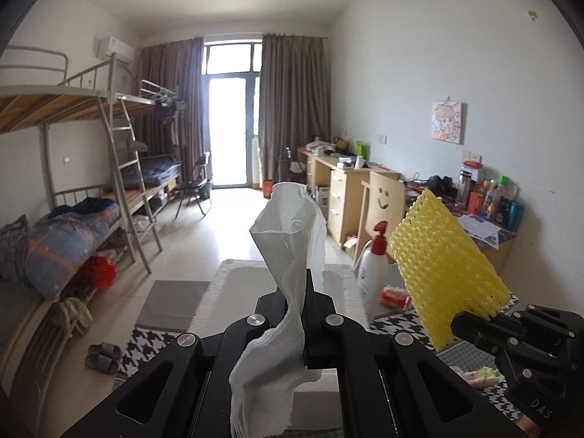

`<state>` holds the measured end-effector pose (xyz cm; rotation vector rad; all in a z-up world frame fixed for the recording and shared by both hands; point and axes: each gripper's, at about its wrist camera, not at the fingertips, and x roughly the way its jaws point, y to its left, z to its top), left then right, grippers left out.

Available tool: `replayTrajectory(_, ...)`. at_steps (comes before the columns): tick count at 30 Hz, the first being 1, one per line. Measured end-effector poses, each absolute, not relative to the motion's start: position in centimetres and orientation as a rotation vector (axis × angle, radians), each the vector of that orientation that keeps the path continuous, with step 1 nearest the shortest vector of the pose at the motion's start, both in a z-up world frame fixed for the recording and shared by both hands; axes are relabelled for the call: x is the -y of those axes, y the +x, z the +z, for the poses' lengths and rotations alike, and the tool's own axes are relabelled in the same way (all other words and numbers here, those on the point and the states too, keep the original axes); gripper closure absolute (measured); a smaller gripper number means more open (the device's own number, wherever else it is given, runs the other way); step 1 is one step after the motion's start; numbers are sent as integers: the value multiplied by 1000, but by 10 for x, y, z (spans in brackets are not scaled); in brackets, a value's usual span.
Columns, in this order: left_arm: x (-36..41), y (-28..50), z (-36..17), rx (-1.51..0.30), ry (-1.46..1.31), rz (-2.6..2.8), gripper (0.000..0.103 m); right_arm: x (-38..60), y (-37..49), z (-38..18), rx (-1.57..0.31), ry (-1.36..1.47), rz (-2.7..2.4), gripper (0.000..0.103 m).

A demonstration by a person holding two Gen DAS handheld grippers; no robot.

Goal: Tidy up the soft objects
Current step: 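Carry the yellow sponge with the right gripper over the white foam box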

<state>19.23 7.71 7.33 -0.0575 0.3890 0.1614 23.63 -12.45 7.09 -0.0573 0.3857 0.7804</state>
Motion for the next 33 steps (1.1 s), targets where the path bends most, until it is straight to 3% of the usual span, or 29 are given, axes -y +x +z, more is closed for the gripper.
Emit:
replayTrajectory(29,-110,247,49,-553,-65,199,98,96,246,71,-416,-106,768,92)
replayTrajectory(31,-109,251,49,-570,-56,202,93,96,248,71,-421,-105,763,92)
replayTrajectory(32,-108,252,48,-574,-55,199,79,95,249,70,-423,-107,759,92)
replayTrajectory(33,-108,252,48,-574,-50,200,54,96,249,70,-424,-107,757,92)
